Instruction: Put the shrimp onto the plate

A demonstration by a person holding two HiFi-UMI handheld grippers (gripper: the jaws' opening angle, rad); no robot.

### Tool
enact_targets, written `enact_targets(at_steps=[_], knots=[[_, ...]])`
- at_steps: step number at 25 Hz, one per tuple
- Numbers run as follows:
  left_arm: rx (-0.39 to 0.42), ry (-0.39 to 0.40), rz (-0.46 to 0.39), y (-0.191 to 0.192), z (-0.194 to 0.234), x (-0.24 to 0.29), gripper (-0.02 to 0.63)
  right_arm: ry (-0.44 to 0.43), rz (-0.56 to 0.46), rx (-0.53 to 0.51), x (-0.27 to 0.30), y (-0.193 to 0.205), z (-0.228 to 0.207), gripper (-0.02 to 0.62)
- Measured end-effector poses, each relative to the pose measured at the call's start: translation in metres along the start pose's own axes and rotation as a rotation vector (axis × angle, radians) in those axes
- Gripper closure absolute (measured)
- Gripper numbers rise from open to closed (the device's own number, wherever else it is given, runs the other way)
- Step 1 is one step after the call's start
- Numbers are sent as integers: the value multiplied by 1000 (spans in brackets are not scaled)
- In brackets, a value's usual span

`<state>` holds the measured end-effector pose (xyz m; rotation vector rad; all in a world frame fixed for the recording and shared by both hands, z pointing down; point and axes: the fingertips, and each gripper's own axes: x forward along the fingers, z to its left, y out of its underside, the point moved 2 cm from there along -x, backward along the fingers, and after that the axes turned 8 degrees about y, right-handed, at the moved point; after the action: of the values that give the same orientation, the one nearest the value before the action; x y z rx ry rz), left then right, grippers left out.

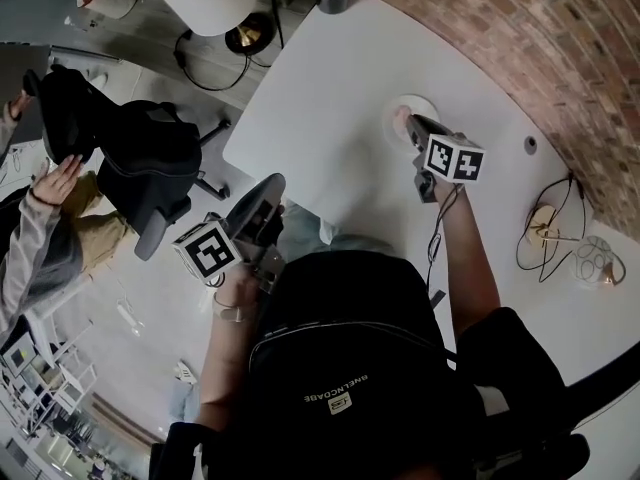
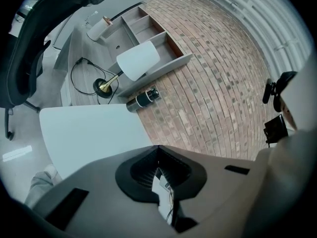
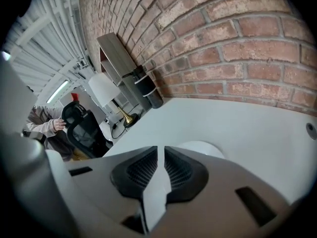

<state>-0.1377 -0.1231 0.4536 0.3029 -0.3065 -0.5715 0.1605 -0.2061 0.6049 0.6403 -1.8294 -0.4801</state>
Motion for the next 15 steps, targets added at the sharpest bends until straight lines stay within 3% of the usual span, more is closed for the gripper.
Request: enact_targets(at_steps=[15], knots=[[89, 142, 145, -3, -36, 23, 601, 3, -312, 61, -111, -42, 35, 554]])
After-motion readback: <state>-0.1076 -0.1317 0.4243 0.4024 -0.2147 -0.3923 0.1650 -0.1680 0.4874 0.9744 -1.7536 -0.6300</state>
